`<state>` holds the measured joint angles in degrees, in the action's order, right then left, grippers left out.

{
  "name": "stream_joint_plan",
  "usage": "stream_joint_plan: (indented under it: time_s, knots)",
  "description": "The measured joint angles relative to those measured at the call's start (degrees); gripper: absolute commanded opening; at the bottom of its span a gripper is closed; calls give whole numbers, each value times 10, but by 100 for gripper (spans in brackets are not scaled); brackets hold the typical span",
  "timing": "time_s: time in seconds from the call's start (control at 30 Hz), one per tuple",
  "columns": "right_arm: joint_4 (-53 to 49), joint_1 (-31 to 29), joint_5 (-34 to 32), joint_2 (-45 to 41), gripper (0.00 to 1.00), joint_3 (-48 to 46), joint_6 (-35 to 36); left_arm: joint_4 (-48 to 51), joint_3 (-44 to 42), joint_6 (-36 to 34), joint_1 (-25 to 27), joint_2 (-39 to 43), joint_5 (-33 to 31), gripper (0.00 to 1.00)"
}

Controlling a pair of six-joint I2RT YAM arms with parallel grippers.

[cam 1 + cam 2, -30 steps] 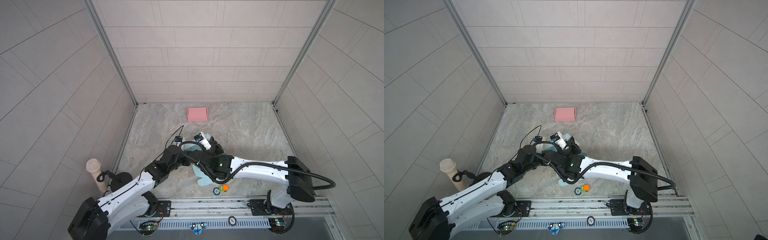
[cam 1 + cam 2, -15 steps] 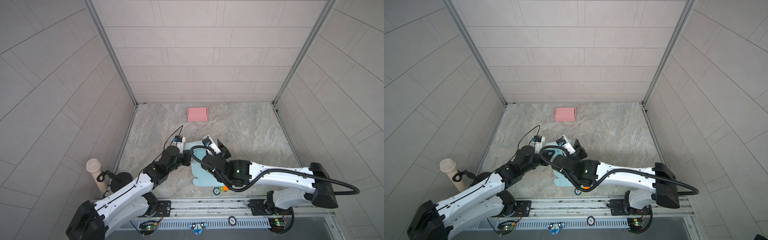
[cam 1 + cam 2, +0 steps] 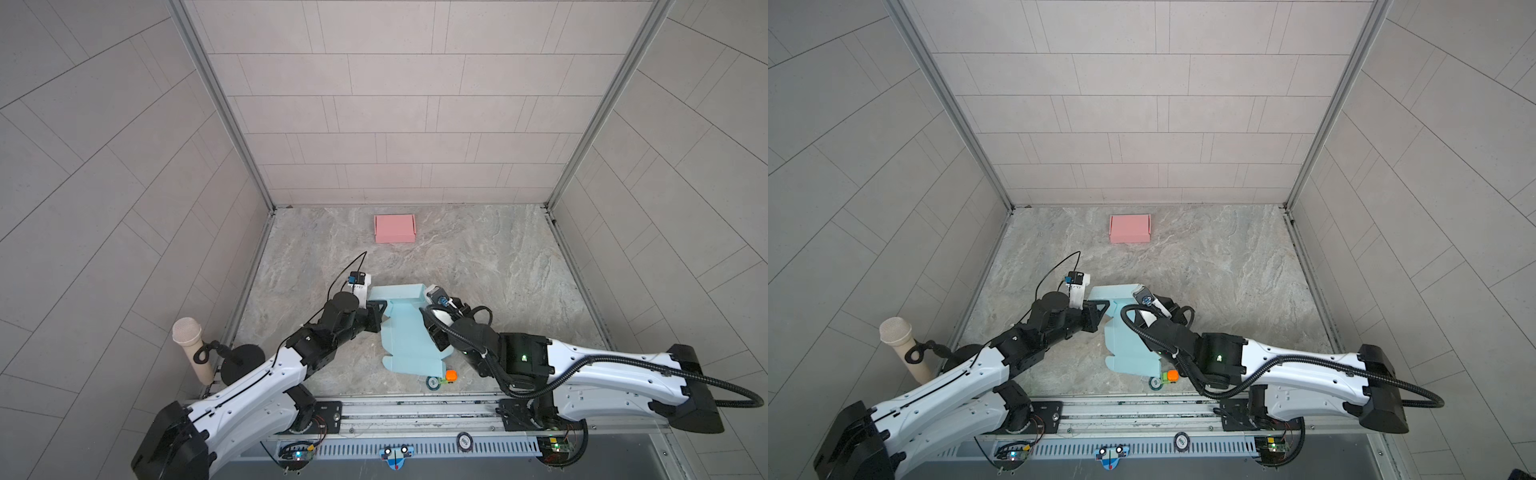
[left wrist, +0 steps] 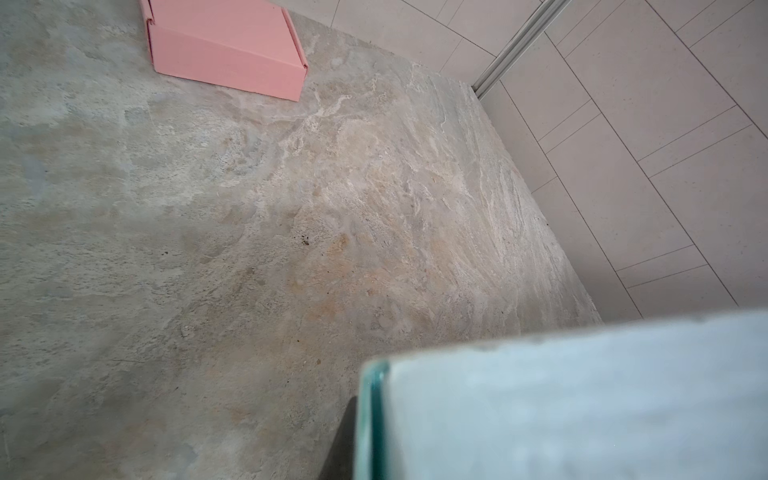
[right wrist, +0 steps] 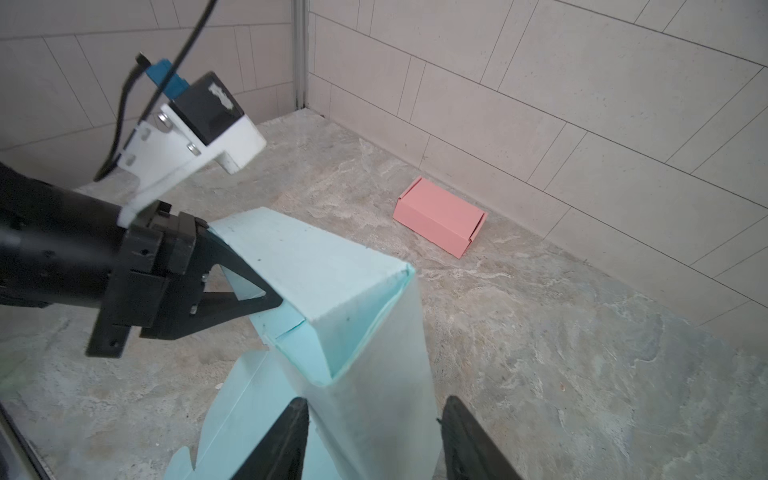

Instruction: Fold the paper box

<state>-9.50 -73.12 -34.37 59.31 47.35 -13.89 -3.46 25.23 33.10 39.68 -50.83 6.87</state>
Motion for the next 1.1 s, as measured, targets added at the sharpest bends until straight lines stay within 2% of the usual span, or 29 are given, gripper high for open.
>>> stream_joint_plan:
  time_s: [0.23, 0.43, 0.53, 0.87, 1.1]
  knots:
    - [-14, 0, 1, -9, 49, 0, 2, 3, -5, -6, 0, 10, -7, 12]
    - [-14, 2, 0, -4, 34, 0, 3, 3, -5, -6, 0, 16, -8, 12]
    - [-13, 4, 1, 17, 29, 4, 7, 4, -5, -6, 0, 16, -9, 12]
    - [-12, 8, -19, 89, 27, 45, 16, 12, -7, -5, -2, 12, -24, 12]
    - [-65, 12, -115, 173, 30, 118, -14, 12, -7, -5, -2, 8, -24, 11]
